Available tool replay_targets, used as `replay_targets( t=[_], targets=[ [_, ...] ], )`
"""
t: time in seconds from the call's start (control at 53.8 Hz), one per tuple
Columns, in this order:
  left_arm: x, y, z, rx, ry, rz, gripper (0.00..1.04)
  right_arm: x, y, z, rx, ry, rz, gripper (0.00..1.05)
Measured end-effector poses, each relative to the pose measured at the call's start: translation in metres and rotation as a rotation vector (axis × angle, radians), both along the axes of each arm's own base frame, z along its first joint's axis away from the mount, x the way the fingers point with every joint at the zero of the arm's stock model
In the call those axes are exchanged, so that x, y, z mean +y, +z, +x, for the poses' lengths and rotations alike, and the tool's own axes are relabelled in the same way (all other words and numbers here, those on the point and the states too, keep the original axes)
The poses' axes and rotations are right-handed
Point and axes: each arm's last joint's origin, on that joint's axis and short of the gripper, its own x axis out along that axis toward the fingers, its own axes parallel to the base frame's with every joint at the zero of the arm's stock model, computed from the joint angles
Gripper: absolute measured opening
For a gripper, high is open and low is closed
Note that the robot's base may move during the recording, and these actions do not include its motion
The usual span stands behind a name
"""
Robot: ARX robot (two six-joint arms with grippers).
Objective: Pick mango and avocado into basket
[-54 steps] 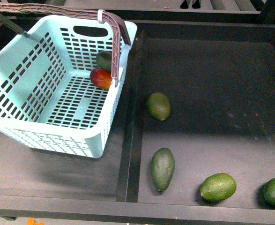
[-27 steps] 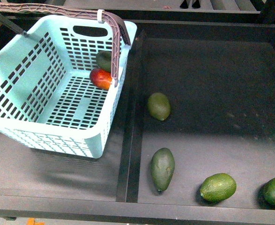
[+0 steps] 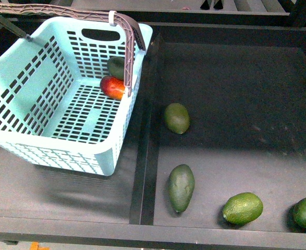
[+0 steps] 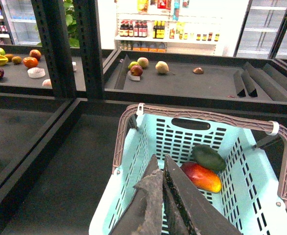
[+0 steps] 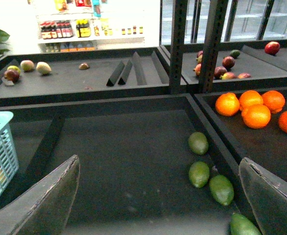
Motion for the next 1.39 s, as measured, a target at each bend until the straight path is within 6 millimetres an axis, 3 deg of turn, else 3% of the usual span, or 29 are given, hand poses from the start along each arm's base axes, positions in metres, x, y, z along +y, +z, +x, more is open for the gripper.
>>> replay_targets(
  t=[0.483,1.394],
  targets=[
    [0.0,0.008,-0.035,-0.026,0.0,0.003,0.02,0.0,0.0,0.0,0.0,0.0,0.0,0.96],
    [0.0,0.007,-0.067,-0.029,0.0,0.004,0.02,0.0,0.0,0.0,0.0,0.0,0.0,0.96]
  ],
)
